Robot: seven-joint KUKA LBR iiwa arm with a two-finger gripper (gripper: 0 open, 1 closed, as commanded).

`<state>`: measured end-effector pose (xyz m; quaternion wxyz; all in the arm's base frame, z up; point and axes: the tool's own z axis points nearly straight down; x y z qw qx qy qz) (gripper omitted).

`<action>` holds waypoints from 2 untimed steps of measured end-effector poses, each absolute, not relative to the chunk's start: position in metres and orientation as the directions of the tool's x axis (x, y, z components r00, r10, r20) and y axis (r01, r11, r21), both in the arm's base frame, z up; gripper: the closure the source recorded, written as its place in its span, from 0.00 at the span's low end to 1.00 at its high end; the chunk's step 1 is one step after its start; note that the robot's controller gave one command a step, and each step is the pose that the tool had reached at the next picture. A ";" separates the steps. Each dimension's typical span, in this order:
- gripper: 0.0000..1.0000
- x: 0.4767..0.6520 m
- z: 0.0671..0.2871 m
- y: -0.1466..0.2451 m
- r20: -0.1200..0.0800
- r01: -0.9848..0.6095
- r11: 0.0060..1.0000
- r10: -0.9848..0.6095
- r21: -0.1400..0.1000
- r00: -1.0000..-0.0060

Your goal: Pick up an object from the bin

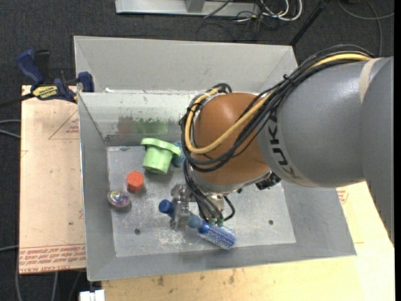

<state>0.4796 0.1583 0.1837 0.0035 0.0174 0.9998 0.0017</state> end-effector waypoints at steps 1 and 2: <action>1.00 0.508 0.074 0.209 0.003 -0.340 0.940 -0.340 0.002 -0.940; 1.00 0.539 0.138 0.071 -0.003 -0.675 0.738 -0.675 -0.003 -0.738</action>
Offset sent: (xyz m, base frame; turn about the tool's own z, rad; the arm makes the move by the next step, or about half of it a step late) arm 0.0292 0.0503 -0.1072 -0.3827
